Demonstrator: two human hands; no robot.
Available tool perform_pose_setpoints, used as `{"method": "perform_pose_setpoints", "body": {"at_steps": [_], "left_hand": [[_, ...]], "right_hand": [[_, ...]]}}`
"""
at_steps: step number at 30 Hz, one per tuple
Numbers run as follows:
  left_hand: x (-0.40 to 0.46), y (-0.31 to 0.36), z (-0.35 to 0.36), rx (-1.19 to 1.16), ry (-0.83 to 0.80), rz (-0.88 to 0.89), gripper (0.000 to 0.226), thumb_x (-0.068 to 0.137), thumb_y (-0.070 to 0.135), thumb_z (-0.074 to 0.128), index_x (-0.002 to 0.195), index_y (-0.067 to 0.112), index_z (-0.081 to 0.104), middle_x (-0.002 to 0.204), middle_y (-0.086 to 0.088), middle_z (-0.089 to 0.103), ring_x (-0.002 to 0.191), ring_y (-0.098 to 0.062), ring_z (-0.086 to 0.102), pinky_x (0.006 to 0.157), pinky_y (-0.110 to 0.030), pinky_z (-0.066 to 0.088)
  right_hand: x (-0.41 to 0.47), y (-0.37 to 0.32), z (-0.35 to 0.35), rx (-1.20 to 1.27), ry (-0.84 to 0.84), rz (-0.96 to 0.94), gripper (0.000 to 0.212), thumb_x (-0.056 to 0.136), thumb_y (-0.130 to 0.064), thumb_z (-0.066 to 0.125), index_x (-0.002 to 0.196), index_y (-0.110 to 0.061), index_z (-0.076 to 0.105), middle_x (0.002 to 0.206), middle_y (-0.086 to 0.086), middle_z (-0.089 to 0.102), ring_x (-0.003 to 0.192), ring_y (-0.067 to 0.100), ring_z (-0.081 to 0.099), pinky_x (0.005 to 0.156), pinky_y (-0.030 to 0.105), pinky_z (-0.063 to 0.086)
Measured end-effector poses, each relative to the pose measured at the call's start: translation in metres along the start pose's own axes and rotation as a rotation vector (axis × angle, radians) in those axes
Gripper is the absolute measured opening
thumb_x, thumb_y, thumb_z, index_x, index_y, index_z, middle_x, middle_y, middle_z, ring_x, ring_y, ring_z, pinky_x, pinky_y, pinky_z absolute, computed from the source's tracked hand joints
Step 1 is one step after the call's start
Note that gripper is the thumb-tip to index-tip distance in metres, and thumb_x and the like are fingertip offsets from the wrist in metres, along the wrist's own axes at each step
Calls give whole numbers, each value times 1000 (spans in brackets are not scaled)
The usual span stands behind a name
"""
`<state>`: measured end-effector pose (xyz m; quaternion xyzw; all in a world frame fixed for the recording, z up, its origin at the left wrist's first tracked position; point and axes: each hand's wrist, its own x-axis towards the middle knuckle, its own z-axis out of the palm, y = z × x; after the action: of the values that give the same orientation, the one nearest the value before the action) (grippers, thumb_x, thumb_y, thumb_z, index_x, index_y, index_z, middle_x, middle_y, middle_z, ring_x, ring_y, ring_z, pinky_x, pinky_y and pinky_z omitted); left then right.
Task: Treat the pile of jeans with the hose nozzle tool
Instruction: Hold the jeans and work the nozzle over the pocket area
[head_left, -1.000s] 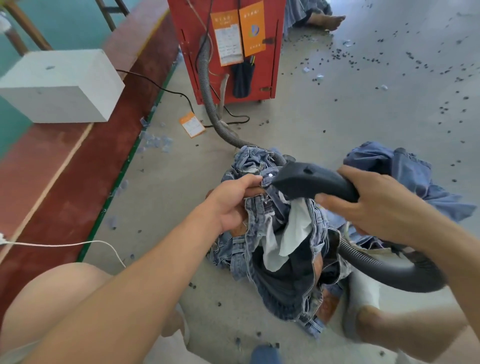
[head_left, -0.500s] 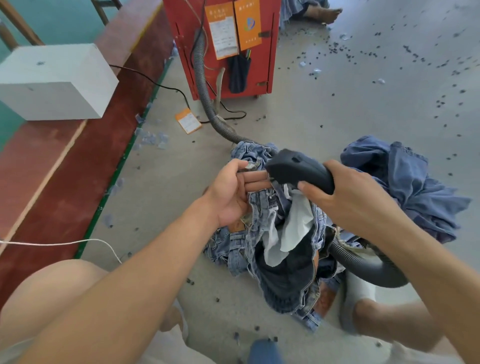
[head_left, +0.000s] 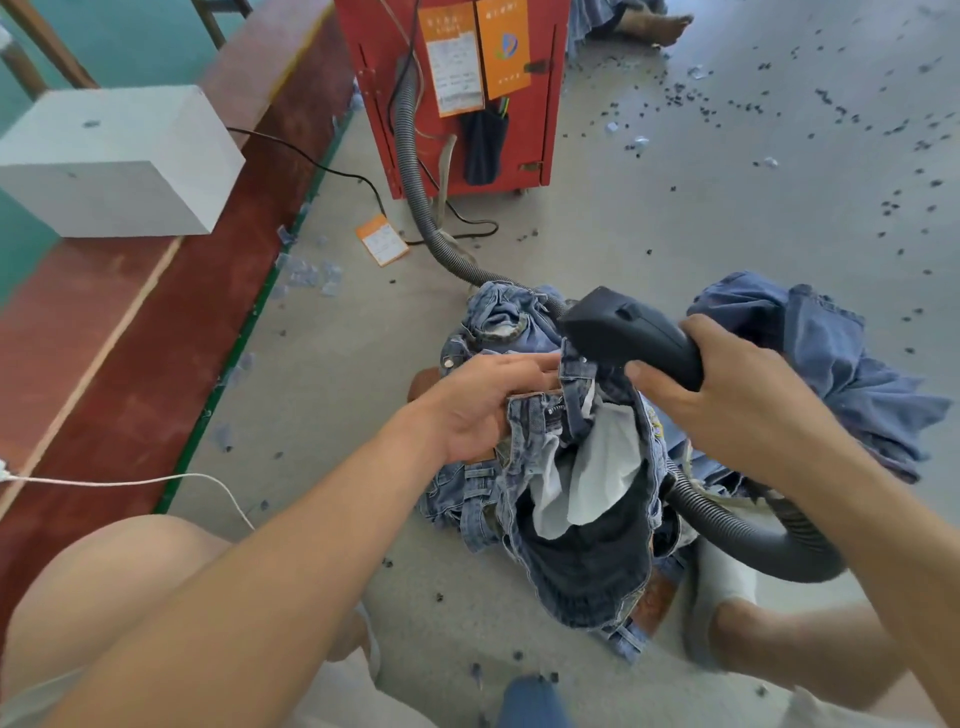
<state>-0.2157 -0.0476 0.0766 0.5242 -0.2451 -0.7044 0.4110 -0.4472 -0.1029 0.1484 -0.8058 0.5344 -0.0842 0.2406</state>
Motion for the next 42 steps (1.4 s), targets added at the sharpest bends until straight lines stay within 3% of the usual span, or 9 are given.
{"method": "perform_pose_setpoints", "body": {"at_steps": [3, 7, 11, 14, 23, 31, 35, 38, 42], "left_hand": [[0, -7, 9, 177, 11, 22, 34, 78, 3, 87, 106, 18, 77, 104, -1, 79, 104, -16, 73, 91, -29, 57], [2, -11, 14, 394, 202, 185, 29, 78, 2, 87, 77, 30, 83, 74, 11, 76, 70, -1, 70, 66, -11, 53], [7, -10, -3, 667, 608, 423, 46, 82, -3, 74, 67, 40, 78, 88, 17, 65, 79, -5, 62, 63, -15, 48], [9, -13, -15, 526, 801, 444, 51, 82, -9, 68, 66, 39, 78, 93, 11, 70, 78, -11, 62, 66, -24, 51], [3, -13, -13, -546, 385, 216, 35, 101, -9, 48, 73, 9, 59, 93, -18, 73, 79, -30, 76, 63, -39, 64], [5, -26, -8, -481, 529, 100, 21, 96, 25, 62, 83, 9, 64, 75, -8, 71, 75, -26, 73, 70, -34, 61], [13, -55, -10, -142, 595, -189, 62, 70, 38, 95, 115, 7, 65, 107, -16, 75, 84, -28, 78, 73, -42, 64], [16, -70, -11, -231, 635, -308, 30, 92, 9, 77, 119, 3, 67, 113, -22, 73, 81, -31, 74, 66, -41, 59], [20, -54, -10, -489, 474, -161, 32, 110, 18, 47, 133, -1, 59, 111, -24, 74, 87, -34, 75, 65, -45, 61]], "right_hand": [[10, -3, 8, 33, 14, 39, 35, 94, -62, 56, 96, -27, 50, 73, -1, 61, 63, 16, 59, 52, 33, 39], [21, 4, -12, 134, 81, 58, 35, 93, -61, 57, 90, -27, 49, 63, -1, 61, 54, 15, 61, 52, 33, 43], [17, 18, -31, 186, -93, 1, 26, 95, -50, 65, 88, -28, 55, 53, -2, 63, 38, 12, 57, 39, 24, 45], [15, 21, -23, 147, -194, -35, 26, 91, -52, 68, 89, -29, 55, 54, -6, 62, 40, 13, 58, 41, 24, 46], [14, 18, -8, 115, -413, -149, 19, 91, -57, 66, 88, -45, 53, 63, -8, 64, 44, 5, 57, 42, 15, 40], [27, 11, -3, 369, -100, 0, 21, 97, -45, 67, 91, -27, 58, 53, -3, 63, 40, 14, 57, 42, 26, 49], [27, 25, -15, 360, -94, 39, 25, 95, -48, 67, 89, -26, 58, 54, -1, 62, 41, 18, 57, 45, 32, 52], [26, 26, -11, 242, -186, -27, 23, 94, -49, 67, 91, -29, 57, 54, -3, 63, 41, 15, 58, 43, 29, 51], [23, 27, -5, 128, -327, -130, 13, 90, -55, 67, 94, -47, 58, 62, -8, 64, 45, 11, 62, 45, 25, 51]]}}
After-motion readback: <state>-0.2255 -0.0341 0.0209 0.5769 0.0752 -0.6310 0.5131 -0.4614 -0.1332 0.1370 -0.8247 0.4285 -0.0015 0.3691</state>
